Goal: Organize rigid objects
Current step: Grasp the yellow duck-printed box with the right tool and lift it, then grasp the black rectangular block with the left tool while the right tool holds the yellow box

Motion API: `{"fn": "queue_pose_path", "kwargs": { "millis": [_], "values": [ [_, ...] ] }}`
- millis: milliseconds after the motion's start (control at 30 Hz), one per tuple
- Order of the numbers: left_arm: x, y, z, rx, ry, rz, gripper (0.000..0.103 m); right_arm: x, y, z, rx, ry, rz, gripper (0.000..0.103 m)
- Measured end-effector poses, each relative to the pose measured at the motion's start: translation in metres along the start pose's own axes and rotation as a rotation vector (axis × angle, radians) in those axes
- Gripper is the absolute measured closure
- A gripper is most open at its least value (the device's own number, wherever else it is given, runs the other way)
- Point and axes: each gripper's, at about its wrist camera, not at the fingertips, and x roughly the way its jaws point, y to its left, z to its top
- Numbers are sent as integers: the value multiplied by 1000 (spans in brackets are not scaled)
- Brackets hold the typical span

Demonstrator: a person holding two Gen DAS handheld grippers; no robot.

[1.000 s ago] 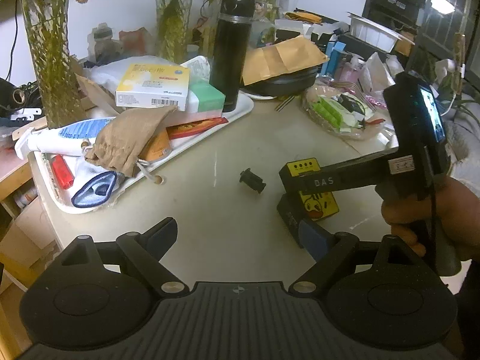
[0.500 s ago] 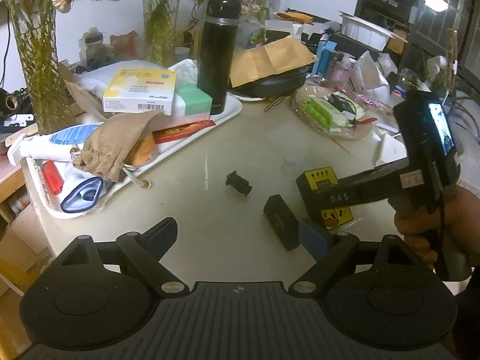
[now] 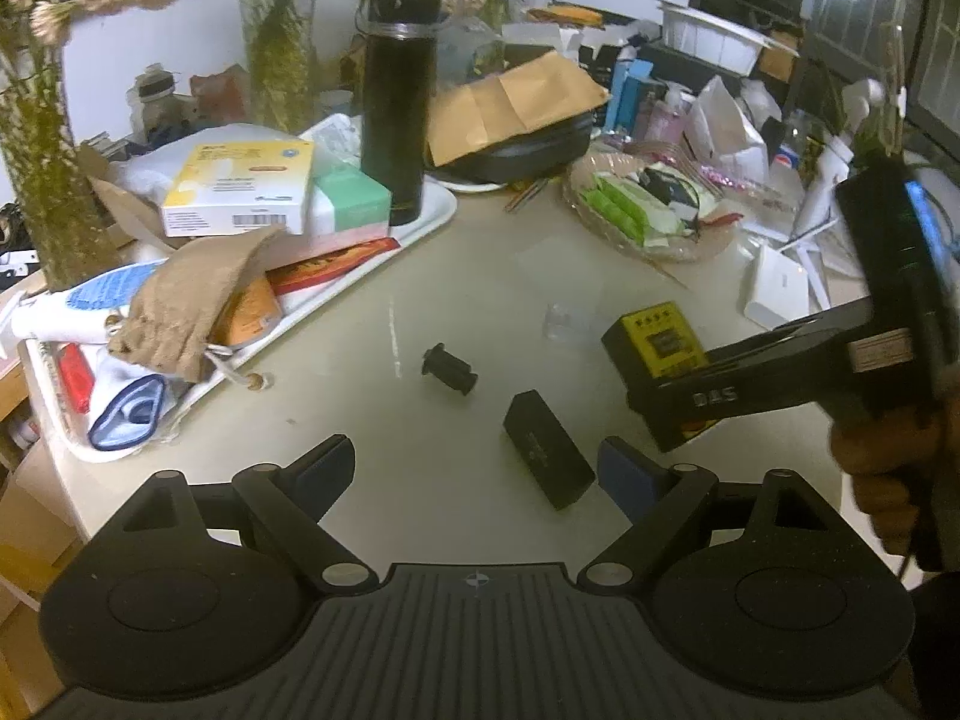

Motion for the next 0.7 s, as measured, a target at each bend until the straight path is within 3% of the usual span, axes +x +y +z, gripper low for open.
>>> {"fn": "queue_pose_path", "kwargs": {
  "millis": [700],
  "values": [
    [64,-40,17,142,146,12,17,-63,-58,-33,128,-110,1,46]
  ]
}}
